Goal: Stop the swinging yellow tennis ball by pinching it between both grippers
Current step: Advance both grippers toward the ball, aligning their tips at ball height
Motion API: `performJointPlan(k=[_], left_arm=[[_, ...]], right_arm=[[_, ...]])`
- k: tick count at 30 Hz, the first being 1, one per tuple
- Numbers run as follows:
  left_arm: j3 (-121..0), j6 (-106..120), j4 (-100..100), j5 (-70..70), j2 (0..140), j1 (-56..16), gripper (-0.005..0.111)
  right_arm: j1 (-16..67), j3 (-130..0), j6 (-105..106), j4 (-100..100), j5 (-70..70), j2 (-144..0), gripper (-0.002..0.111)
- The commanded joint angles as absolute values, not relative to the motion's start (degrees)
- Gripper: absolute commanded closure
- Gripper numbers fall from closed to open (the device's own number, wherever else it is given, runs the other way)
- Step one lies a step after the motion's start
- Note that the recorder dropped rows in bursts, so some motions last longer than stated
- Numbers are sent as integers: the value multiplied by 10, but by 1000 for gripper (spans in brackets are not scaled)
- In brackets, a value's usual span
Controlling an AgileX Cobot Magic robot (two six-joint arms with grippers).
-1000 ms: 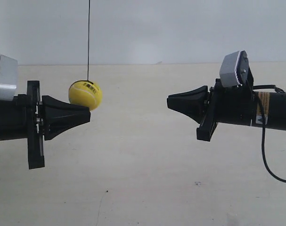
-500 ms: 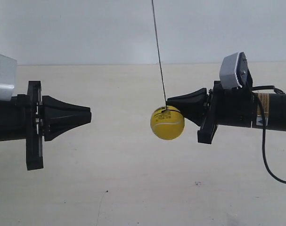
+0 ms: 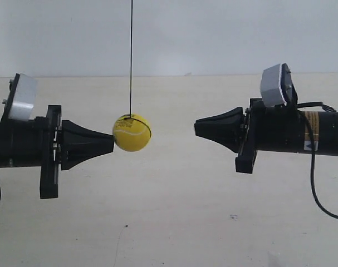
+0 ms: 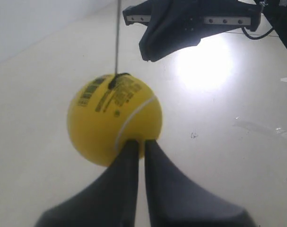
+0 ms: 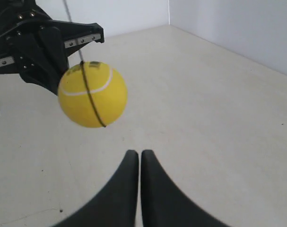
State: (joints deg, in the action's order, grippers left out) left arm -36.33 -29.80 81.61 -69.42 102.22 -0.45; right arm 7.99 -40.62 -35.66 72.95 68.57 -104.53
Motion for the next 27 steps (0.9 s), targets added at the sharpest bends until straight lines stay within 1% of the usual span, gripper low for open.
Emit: performJointPlan(k=[1, 5, 9, 18, 22, 27], left_arm=[[-367, -304, 823, -700, 1023, -7, 102], [-367, -304, 823, -700, 1023, -7, 102], [-367, -304, 823, -700, 1023, -7, 102], [-368, -280, 812, -700, 1023, -7, 102], [-368, -269, 795, -700, 1023, -7, 102], [-388, -289, 809, -700, 1025, -7, 102]], right_arm=[[80, -407, -361, 737, 700, -1045, 108], [114, -407, -350, 730, 691, -1045, 108], [138, -408, -335, 706, 642, -1045, 108], [138, -410, -322, 693, 640, -1045, 108], [138, -429, -328, 693, 618, -1045, 108], [138, -438, -341, 703, 610, -1045, 108]])
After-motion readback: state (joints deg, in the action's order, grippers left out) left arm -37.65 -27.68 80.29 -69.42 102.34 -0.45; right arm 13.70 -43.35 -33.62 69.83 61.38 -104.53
